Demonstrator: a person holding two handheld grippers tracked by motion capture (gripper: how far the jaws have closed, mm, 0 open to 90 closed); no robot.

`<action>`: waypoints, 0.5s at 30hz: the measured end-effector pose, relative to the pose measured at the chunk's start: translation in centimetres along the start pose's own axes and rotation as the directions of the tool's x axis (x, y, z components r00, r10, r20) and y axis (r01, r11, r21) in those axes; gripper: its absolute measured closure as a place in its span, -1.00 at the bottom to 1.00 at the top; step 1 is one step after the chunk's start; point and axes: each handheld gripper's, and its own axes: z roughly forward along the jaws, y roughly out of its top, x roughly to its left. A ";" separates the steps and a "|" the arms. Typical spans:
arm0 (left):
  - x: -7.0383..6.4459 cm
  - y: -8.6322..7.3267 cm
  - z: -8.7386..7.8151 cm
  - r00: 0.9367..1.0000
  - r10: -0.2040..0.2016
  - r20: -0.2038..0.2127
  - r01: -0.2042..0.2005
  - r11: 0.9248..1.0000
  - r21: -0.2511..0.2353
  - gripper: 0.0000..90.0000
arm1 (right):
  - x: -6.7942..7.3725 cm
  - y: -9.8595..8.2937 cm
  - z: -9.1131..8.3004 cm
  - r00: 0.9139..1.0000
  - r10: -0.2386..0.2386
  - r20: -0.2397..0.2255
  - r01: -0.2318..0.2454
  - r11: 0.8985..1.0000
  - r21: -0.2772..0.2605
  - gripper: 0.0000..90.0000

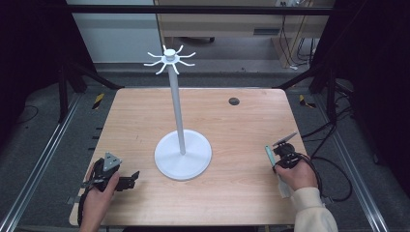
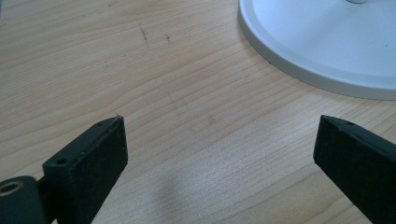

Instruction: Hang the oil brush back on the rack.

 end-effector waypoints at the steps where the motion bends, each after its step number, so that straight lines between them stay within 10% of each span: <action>1: 0.0 0.0 0.0 1.000 0.001 -0.001 -0.001 1.000 0.000 -0.94 | 0.0 0.0 0.0 1.000 -0.004 0.005 0.004 1.000 0.001 0.74; 15: 0.1 0.0 0.2 1.000 0.001 0.000 -0.001 1.000 0.009 -0.94 | -0.2 -0.4 -0.3 1.000 -0.010 -0.022 0.009 0.999 -0.032 0.84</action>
